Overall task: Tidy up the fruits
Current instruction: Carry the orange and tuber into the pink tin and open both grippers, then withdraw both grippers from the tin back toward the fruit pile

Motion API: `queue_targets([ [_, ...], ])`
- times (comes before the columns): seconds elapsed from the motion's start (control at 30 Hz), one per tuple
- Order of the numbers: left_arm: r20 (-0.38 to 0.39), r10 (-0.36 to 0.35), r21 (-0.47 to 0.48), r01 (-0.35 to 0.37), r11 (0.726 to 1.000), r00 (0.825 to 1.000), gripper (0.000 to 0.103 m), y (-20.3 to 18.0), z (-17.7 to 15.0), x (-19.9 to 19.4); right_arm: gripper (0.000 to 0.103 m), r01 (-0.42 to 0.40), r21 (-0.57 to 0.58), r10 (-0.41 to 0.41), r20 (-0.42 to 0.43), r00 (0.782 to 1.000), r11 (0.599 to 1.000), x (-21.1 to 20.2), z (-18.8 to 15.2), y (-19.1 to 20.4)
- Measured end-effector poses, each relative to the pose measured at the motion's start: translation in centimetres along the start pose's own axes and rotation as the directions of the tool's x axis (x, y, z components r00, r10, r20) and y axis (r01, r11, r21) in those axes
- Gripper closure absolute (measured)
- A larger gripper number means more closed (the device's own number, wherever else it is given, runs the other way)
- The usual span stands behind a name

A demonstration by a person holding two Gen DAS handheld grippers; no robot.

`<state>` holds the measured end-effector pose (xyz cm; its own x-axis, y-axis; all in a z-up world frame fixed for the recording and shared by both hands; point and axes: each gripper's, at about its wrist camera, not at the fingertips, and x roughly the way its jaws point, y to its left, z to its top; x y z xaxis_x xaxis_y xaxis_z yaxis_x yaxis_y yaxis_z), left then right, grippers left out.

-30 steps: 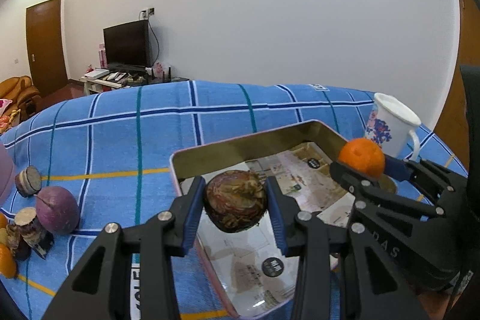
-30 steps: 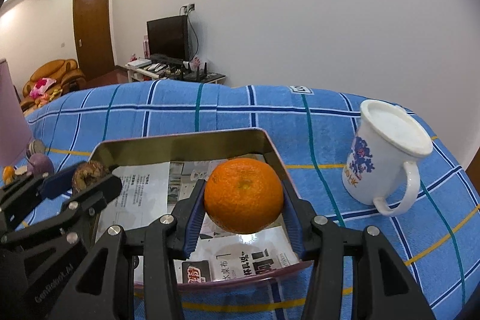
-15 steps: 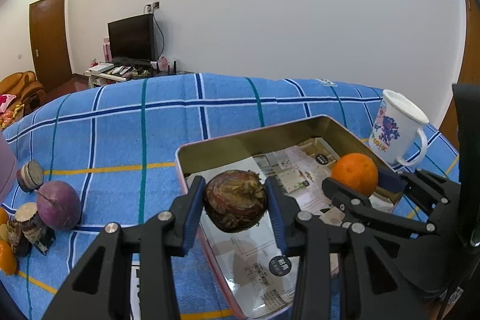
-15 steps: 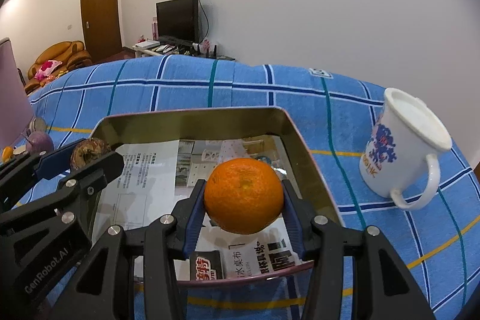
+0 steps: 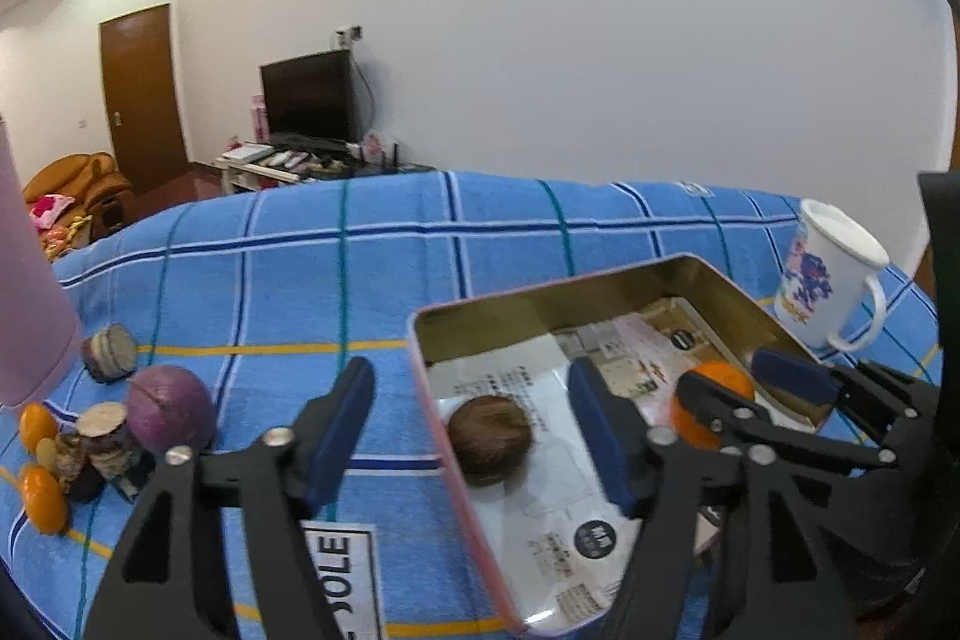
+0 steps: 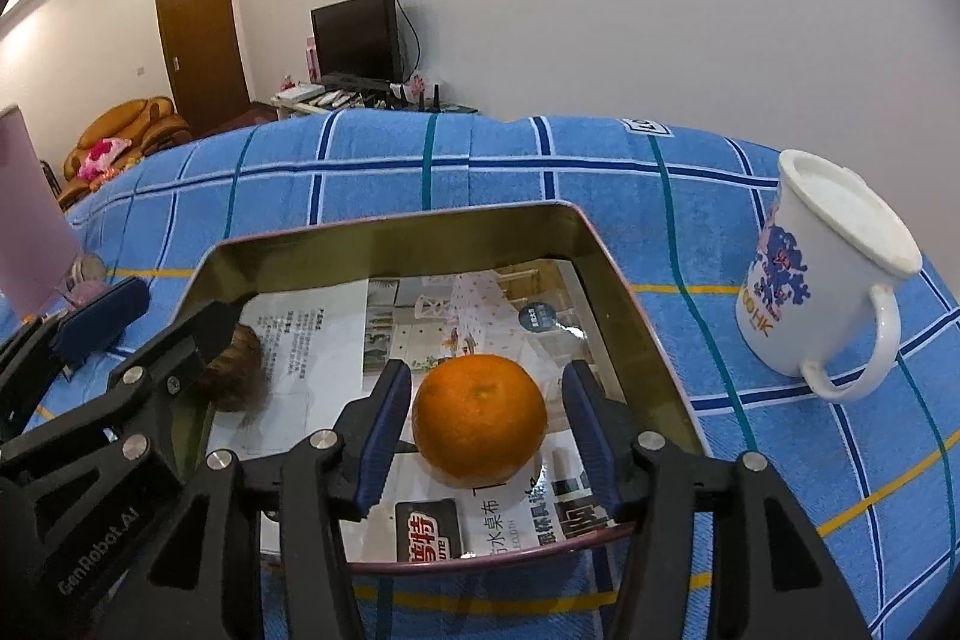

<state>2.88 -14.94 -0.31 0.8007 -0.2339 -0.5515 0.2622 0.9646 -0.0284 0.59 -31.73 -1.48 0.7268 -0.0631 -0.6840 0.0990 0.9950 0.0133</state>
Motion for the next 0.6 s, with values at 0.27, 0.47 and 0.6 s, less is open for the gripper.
queue_targets([
  [0.27, 0.078, 0.087, -0.047, -0.084, 0.995, 0.993, 0.0, 1.7, 0.4, -2.1, 0.029, -0.011, 0.044, 0.005, 0.137, 0.991, 0.999, -2.5, 0.4, -0.8],
  [0.47, 0.083, 0.126, -0.033, -0.123, 0.992, 0.989, 0.0, 2.4, 0.2, -2.5, 0.026, 0.01, 0.045, -0.022, 0.275, 0.961, 0.999, -4.6, 0.3, -0.7],
  [0.6, 0.087, 0.145, -0.038, -0.142, 0.989, 0.986, 0.0, 2.9, -0.1, -2.8, 0.026, 0.066, 0.014, -0.067, 0.333, 0.94, 0.998, -5.1, 0.1, 0.1],
])
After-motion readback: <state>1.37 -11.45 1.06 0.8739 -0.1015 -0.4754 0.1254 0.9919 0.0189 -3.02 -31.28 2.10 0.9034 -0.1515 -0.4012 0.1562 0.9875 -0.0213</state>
